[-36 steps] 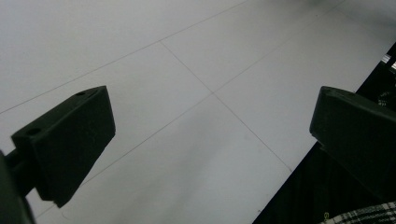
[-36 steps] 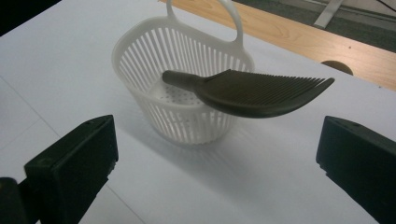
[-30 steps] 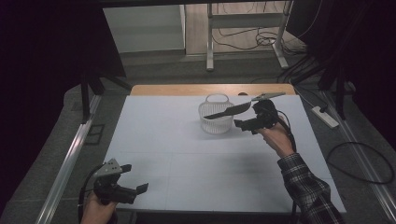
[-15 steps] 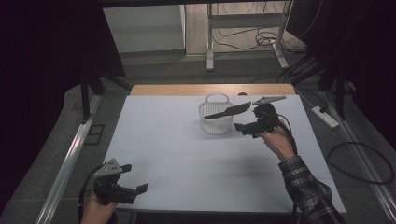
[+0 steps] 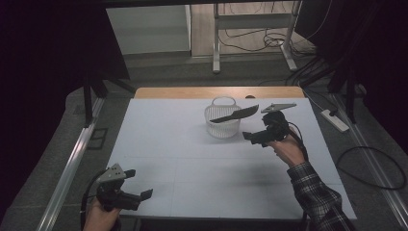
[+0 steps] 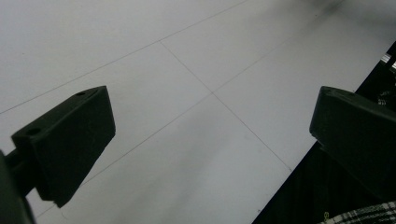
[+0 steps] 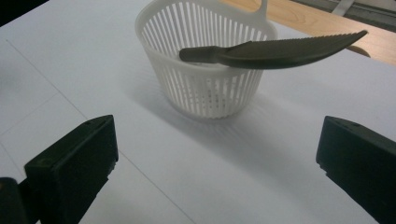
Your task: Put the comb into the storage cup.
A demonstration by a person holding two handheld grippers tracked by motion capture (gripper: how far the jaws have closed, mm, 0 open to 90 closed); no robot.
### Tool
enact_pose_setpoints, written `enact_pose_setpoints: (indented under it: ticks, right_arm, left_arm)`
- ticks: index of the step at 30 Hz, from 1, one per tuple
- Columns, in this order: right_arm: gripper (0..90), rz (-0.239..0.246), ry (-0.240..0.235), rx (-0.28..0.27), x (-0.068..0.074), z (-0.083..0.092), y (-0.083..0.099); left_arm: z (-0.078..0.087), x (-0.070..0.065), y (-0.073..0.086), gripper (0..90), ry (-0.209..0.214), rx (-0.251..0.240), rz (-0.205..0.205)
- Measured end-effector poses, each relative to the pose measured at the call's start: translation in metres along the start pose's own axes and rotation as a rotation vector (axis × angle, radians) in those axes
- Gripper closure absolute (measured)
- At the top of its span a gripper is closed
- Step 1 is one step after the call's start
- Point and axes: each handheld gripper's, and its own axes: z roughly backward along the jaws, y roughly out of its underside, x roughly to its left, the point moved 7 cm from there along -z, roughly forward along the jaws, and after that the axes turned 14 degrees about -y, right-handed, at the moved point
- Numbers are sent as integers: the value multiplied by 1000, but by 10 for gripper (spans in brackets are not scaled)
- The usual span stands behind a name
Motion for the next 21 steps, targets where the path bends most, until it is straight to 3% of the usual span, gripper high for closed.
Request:
enact_pose_setpoints:
  ticks: [21]
  right_arm:
    - [0,-11,-60,-2,12,10,14]
  left_arm:
    - [0,0,0,2,4,0,1]
